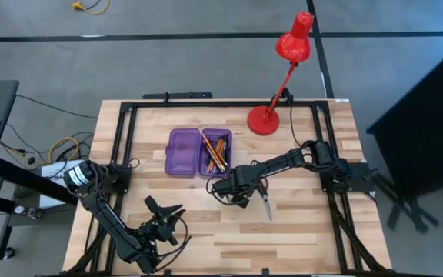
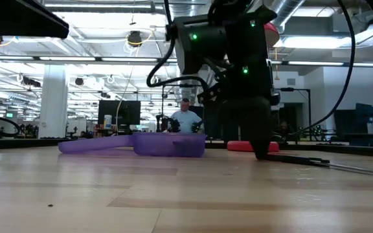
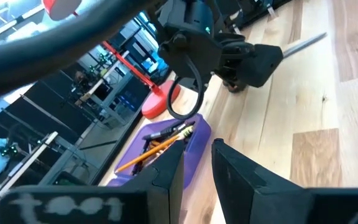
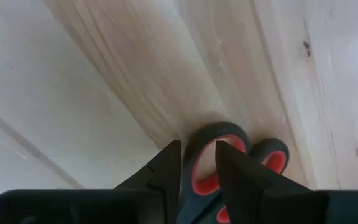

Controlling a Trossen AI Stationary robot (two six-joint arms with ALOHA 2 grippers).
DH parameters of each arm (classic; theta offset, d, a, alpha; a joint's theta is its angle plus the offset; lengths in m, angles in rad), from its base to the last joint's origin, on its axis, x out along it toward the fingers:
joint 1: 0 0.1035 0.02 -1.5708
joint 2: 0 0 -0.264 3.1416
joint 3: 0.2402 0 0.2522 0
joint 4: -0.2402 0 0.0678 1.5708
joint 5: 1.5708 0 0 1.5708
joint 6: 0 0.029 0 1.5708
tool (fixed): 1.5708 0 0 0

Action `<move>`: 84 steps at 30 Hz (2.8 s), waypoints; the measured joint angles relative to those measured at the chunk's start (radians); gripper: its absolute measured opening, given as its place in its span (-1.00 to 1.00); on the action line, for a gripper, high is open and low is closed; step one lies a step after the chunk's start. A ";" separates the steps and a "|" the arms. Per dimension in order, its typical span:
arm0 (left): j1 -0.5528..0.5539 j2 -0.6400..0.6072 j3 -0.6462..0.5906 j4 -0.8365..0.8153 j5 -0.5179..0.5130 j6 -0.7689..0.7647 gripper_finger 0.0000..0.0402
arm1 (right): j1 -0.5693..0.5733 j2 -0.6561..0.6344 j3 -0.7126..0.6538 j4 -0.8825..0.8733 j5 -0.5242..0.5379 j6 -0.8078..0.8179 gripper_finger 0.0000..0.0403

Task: Pick & place school supplies into a supply box
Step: Put the black scissors into the violet supply box

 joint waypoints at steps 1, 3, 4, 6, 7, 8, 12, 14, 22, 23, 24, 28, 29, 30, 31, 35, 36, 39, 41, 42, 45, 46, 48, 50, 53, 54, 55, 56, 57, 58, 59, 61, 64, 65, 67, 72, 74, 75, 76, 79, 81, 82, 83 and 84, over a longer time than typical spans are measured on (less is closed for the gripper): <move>0.000 0.000 0.000 0.000 0.008 0.000 -0.64 | -0.003 0.000 -0.006 0.000 0.000 0.000 -0.54; 0.000 0.000 0.000 0.000 0.024 0.000 -0.64 | -0.008 0.000 -0.014 0.006 -0.002 0.000 -0.54; 0.000 0.000 0.000 -0.001 0.025 0.000 -0.64 | -0.008 0.000 -0.019 0.013 -0.002 0.000 -0.54; 0.000 0.000 -0.004 0.004 0.022 0.000 -0.64 | -0.008 -0.003 -0.030 0.027 -0.005 0.000 -0.54; 0.000 0.000 -0.006 0.003 0.023 0.000 -0.64 | -0.008 -0.004 -0.034 0.031 -0.011 0.000 -0.54; 0.000 0.000 -0.007 0.003 0.024 0.000 -0.64 | -0.008 -0.005 -0.037 0.033 -0.016 0.000 -0.54; 0.000 0.000 -0.006 0.006 0.023 0.000 -0.64 | -0.009 -0.008 -0.059 0.052 -0.040 0.000 -0.54; 0.000 0.000 -0.007 0.006 0.023 0.000 -0.64 | -0.009 -0.009 -0.070 0.062 -0.053 0.000 -0.54; -0.001 0.000 -0.006 0.017 0.024 0.000 -0.64 | 0.012 -0.009 -0.098 0.114 -0.069 0.000 -0.77; -0.001 0.000 -0.006 0.023 0.024 0.000 -0.64 | 0.018 -0.010 -0.102 0.121 -0.066 -0.003 -0.86; -0.001 0.000 -0.006 0.024 0.024 0.001 -0.64 | 0.024 -0.011 -0.106 0.126 -0.061 0.000 -0.92; -0.001 0.000 -0.006 0.025 0.024 0.001 -0.64 | 0.053 -0.014 -0.117 0.146 -0.027 0.000 -0.93; -0.001 0.000 -0.007 0.025 0.023 0.002 -0.64 | 0.062 -0.014 -0.119 0.148 -0.011 -0.001 -0.95; -0.001 0.000 -0.007 0.025 0.023 0.002 -0.64 | 0.069 -0.013 -0.119 0.148 0.006 -0.001 -0.96; -0.001 0.000 -0.006 0.025 0.023 0.002 -0.64 | 0.074 -0.012 -0.115 0.144 0.021 0.001 -0.97; -0.001 0.000 -0.007 0.025 0.021 0.003 -0.64 | 0.084 -0.003 -0.078 0.103 0.072 0.021 -0.98; -0.001 0.000 -0.006 0.025 0.021 0.003 -0.64 | 0.085 -0.002 -0.067 0.090 0.086 0.028 -0.98; -0.001 0.000 -0.006 0.025 0.021 0.004 -0.64 | 0.085 0.006 -0.034 0.060 0.111 0.033 -0.99; -0.001 0.000 -0.006 0.025 0.022 0.004 -0.64 | 0.085 0.008 -0.009 0.062 0.127 0.034 -0.99; -0.001 0.000 -0.006 0.025 0.022 0.004 -0.64 | 0.087 0.007 0.003 0.055 0.141 0.034 -0.99; -0.002 0.000 -0.006 0.025 0.022 0.008 -0.64 | 0.087 0.006 0.029 0.041 0.186 0.034 -0.99; -0.002 0.000 -0.006 0.025 0.022 0.012 -0.64 | 0.086 0.006 0.039 0.038 0.200 0.033 -1.00; -0.002 0.000 -0.006 0.025 0.022 0.014 -0.64 | 0.085 0.005 0.058 0.030 0.224 0.028 -1.00; -0.002 0.000 -0.006 0.024 0.022 0.014 -0.64 | 0.080 0.005 0.081 -0.006 0.241 0.026 -1.00; -0.002 0.000 -0.006 0.025 0.022 0.015 -0.64 | 0.070 0.004 0.127 -0.059 0.271 0.025 -1.00; -0.002 0.000 -0.006 0.024 0.022 0.015 -0.64 | 0.065 0.005 0.146 -0.077 0.283 0.025 -1.00; -0.002 0.000 -0.006 0.025 0.021 0.015 -0.64 | 0.061 0.004 0.167 -0.096 0.293 0.019 -1.00; -0.002 0.000 -0.006 0.025 0.021 0.015 -0.64 | 0.056 0.004 0.190 -0.106 0.305 0.008 -1.00; -0.002 0.000 -0.006 0.025 0.021 0.015 -0.64 | 0.052 0.004 0.216 -0.104 0.317 -0.001 -1.00; -0.002 0.000 -0.006 0.025 0.021 0.015 -0.64 | 0.046 0.004 0.243 -0.102 0.328 -0.012 -1.00; -0.002 0.000 -0.006 0.025 0.019 0.015 -0.64 | 0.040 0.004 0.269 -0.101 0.341 -0.020 -1.00; -0.002 0.000 -0.006 0.026 0.005 0.015 -0.64 | 0.026 0.003 0.325 -0.084 0.377 -0.037 -1.00; -0.002 0.000 -0.006 0.029 -0.010 0.015 -0.64 | -0.002 0.000 0.387 0.014 0.412 -0.101 -1.00; -0.002 0.000 -0.006 0.030 -0.010 0.015 -0.64 | -0.013 0.000 0.404 0.056 0.417 -0.132 -1.00; -0.002 0.000 -0.006 0.030 -0.009 0.014 -0.64 | -0.038 0.000 0.430 0.139 0.415 -0.200 -1.00; -0.003 0.000 -0.006 0.030 -0.004 0.014 -0.64 | -0.110 0.000 0.437 0.295 0.391 -0.292 -1.00; -0.004 0.000 -0.006 0.029 -0.002 0.015 -0.64 | -0.140 0.000 0.437 0.305 0.391 -0.294 -1.00; -0.004 0.000 -0.006 0.029 0.001 0.019 -0.64 | -0.153 0.000 0.437 0.307 0.391 -0.302 -1.00; -0.004 0.000 -0.006 0.029 0.008 0.030 -0.64 | -0.165 0.000 0.437 0.310 0.390 -0.310 -1.00; -0.004 0.000 -0.006 0.028 0.030 0.043 -0.64 | -0.197 0.000 0.437 0.345 0.376 -0.332 -1.00; -0.004 0.000 -0.006 0.028 0.034 0.043 -0.64 | -0.216 0.000 0.437 0.378 0.356 -0.343 -1.00; -0.004 0.000 -0.006 0.029 0.034 0.042 -0.64 | -0.225 0.000 0.437 0.399 0.345 -0.347 -1.00; -0.004 0.000 -0.006 0.029 0.034 0.041 -0.64 | -0.234 0.000 0.437 0.422 0.331 -0.358 -1.00; -0.004 0.000 -0.006 0.029 0.034 0.040 -0.64 | -0.241 0.000 0.437 0.440 0.317 -0.366 -1.00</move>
